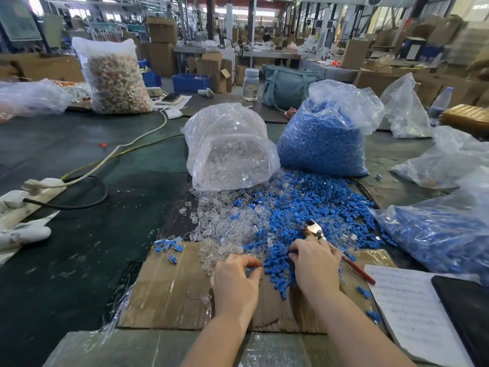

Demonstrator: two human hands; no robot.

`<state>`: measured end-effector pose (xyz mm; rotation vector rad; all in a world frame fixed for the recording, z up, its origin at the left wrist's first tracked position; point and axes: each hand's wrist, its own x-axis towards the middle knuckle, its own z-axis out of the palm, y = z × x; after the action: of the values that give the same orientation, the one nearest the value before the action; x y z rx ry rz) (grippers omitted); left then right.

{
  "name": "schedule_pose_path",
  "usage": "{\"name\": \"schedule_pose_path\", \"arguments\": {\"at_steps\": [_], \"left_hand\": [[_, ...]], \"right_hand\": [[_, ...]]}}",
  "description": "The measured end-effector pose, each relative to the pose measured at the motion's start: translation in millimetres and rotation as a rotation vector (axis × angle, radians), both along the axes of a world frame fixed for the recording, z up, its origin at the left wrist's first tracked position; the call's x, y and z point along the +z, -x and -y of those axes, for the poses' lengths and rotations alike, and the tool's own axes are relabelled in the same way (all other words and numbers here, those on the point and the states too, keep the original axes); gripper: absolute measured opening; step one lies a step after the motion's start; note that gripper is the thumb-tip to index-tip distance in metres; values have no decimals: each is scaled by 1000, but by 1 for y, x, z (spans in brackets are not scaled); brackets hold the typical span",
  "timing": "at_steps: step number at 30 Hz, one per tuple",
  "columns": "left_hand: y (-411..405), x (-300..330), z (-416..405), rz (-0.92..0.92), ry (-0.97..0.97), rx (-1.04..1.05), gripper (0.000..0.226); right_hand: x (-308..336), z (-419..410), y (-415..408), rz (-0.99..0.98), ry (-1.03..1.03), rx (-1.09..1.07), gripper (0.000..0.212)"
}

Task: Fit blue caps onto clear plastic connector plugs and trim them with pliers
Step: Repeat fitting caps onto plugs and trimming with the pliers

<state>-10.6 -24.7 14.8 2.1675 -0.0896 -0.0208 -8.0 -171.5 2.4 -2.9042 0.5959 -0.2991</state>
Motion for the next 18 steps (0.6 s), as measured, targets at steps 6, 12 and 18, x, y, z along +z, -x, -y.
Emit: {"name": "schedule_pose_path", "arguments": {"at_steps": [6, 12, 18], "left_hand": [[1, -2, 1, -14, 12, -8, 19], [-1, -2, 4, 0, -7, -4, 9], [-8, -1, 5, -10, -2, -21, 7]], "right_hand": [[-2, 3, 1, 20, -37, 2, 12], [-1, -1, 0, 76, -51, 26, 25], [0, -4, -4, 30, -38, 45, 14]]}}
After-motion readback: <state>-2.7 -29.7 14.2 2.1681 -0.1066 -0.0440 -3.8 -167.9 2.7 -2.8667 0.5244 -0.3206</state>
